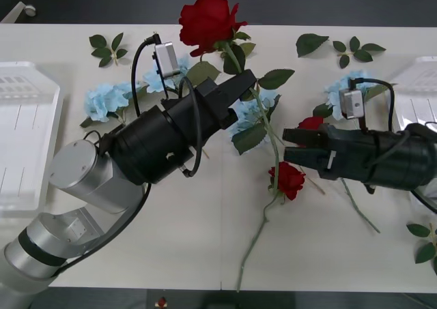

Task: Put the red flowers into the right box and the blue flowers into the left box

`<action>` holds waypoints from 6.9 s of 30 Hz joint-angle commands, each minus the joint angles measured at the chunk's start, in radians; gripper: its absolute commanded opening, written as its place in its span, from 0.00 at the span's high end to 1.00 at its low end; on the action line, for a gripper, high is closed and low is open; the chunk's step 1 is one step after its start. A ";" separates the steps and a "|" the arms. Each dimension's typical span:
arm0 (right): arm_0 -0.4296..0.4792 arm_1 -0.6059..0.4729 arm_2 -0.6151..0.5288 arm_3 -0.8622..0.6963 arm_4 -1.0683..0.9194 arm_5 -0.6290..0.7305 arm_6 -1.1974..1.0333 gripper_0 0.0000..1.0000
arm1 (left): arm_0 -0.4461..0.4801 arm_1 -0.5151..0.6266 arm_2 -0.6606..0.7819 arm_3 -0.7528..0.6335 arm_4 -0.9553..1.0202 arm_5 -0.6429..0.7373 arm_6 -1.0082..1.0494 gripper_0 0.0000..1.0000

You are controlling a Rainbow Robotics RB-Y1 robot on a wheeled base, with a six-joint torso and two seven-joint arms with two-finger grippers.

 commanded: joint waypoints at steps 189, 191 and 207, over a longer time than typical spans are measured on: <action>-0.685 -0.034 0.566 0.654 1.204 -0.224 -0.871 1.00 | 0.150 0.542 0.753 0.429 -1.484 0.553 0.837 0.93; -0.688 -0.035 0.566 0.653 1.201 -0.224 -0.871 1.00 | 0.150 0.540 0.753 0.428 -1.476 0.553 0.837 0.79; -0.693 -0.324 0.489 0.399 0.807 -0.205 -0.796 1.00 | 0.084 0.542 0.853 0.219 -1.205 0.876 0.798 0.25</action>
